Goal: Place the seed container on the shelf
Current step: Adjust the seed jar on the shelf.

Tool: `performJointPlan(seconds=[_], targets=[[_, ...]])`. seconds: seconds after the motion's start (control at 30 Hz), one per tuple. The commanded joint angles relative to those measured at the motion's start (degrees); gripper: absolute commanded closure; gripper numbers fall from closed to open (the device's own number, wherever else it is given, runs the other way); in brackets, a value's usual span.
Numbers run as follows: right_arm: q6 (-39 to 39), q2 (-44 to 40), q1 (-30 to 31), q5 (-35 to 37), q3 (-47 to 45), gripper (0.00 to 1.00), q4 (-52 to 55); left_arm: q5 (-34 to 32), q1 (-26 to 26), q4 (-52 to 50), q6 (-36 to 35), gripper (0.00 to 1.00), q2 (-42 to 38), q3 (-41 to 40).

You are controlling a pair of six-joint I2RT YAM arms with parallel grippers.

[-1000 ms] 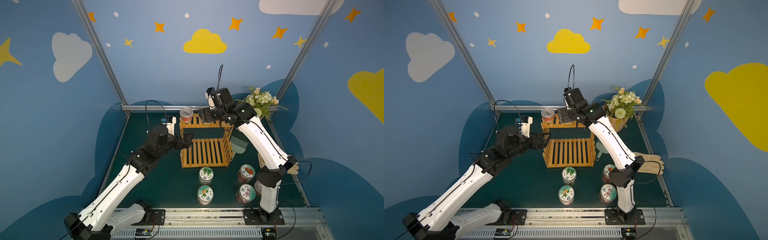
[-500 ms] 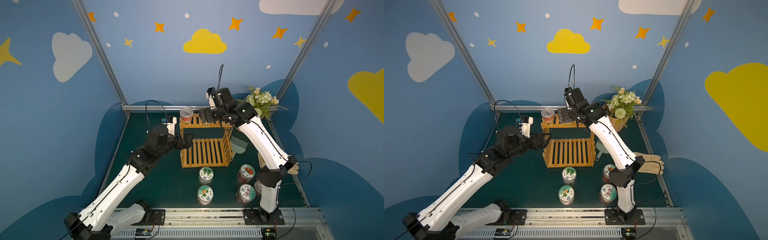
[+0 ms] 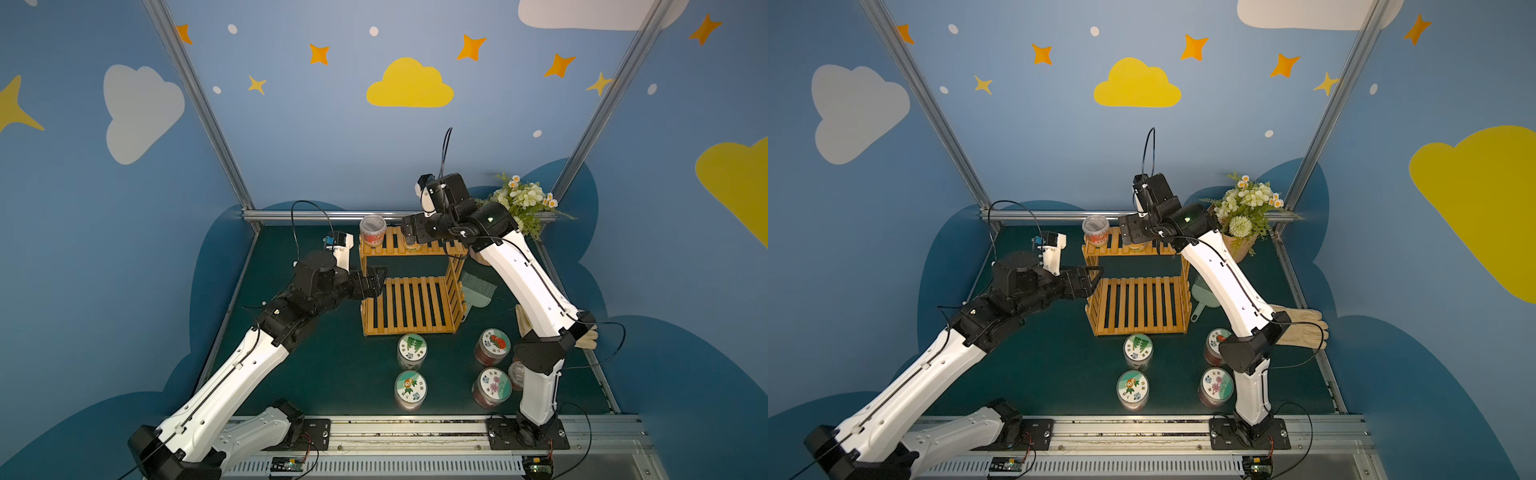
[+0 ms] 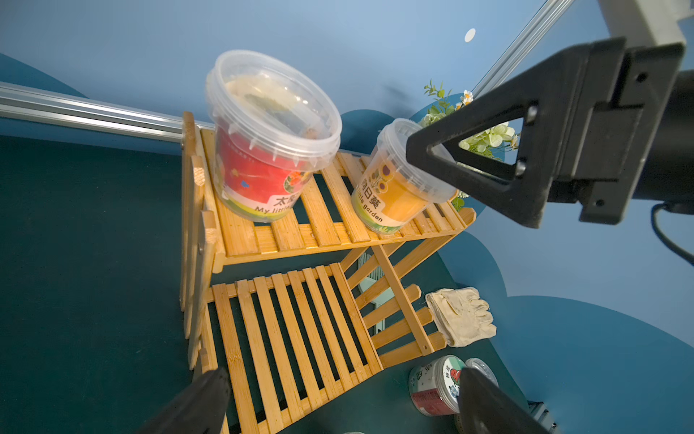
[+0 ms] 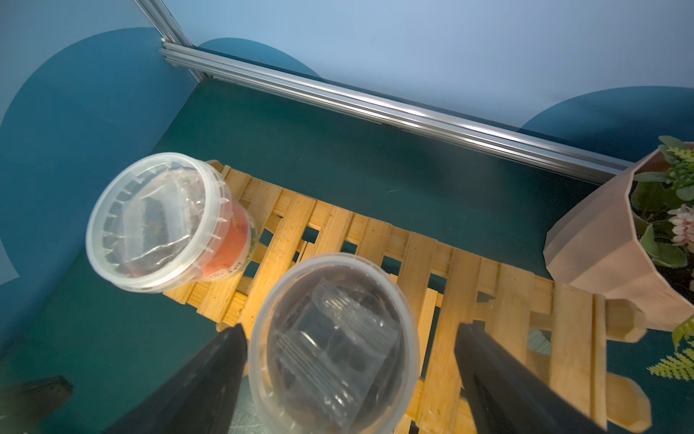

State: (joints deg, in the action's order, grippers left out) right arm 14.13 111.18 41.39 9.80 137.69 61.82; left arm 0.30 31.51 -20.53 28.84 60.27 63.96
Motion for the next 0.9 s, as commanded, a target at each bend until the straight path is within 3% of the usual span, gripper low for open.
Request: performJointPlan(seconds=[0.0,0.23,0.43,0.6,0.77,0.87], targets=[[-0.01,1.14,-0.21,-1.72,0.26,0.09,1.55,0.41,-0.22,0.39,0.21,0.00,-0.28,0.09],[-0.27,1.32,-0.30,-1.68,0.32,0.10,1.50,0.67,-0.23,0.39,0.17,0.00,-0.03,0.18],[-2.69,0.67,-0.58,-3.34,0.34,0.24,1.37,1.27,-0.26,0.11,0.03,0.00,-0.04,0.20],[-9.11,-0.64,-3.27,-13.26,0.36,0.30,1.00,1.19,-0.22,-0.86,-0.70,0.00,-0.92,0.19],[-17.67,-1.87,-6.48,-23.81,0.04,0.30,1.20,1.39,-0.26,-1.45,-1.67,0.00,-1.78,0.17],[-18.95,-2.19,-8.45,-28.78,0.10,0.31,0.41,1.35,-0.39,-1.81,-2.24,0.00,-2.07,0.20]])
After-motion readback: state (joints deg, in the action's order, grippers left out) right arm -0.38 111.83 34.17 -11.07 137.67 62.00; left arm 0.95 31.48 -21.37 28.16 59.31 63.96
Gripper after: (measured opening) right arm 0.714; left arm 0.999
